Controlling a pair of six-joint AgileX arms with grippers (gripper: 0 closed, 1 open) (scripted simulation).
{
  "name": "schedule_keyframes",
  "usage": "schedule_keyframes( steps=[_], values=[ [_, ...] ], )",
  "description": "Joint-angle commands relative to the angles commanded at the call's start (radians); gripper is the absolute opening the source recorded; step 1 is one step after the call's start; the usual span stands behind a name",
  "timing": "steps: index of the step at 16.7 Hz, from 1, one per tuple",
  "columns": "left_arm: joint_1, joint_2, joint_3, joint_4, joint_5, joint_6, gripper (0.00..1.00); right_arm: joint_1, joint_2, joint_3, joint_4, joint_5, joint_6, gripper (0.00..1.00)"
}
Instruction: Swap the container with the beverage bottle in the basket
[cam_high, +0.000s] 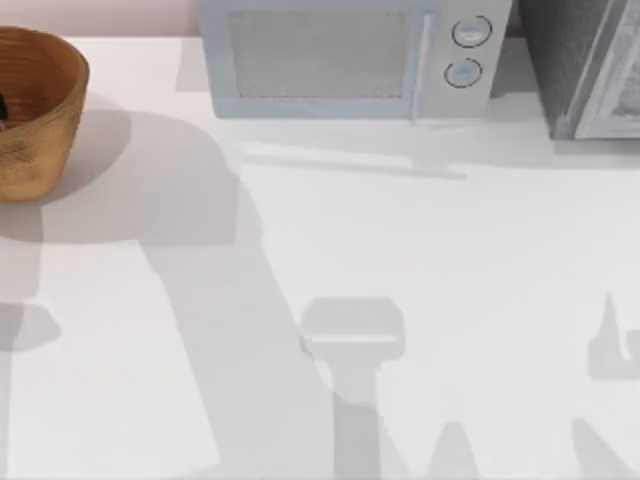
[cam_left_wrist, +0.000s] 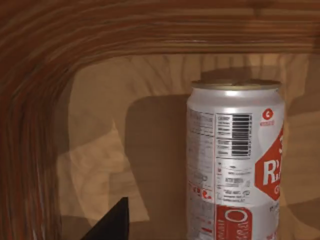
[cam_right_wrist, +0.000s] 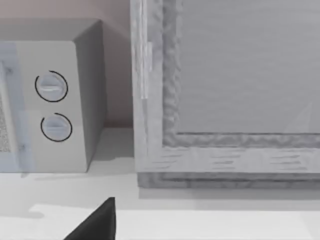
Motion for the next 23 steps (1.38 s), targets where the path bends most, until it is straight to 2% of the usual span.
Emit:
schedule_keyframes(
  steps=[7, 15, 19, 23],
  values=[
    [-0.007, 0.012, 0.014, -0.002, 0.002, 0.001, 1.0, 0.0, 0.0, 0.0, 0.0, 0.0, 0.0, 1.0],
    [-0.031, 0.056, -0.126, 0.183, -0.001, -0.03, 1.0, 0.0, 0.0, 0.0, 0.0, 0.0, 0.0, 1.0],
    [-0.032, 0.058, -0.133, 0.192, -0.001, -0.031, 1.0, 0.0, 0.0, 0.0, 0.0, 0.0, 0.0, 1.0],
    [-0.032, 0.058, -0.133, 0.192, -0.001, -0.031, 0.7, 0.0, 0.0, 0.0, 0.0, 0.0, 0.0, 1.0]
  ],
)
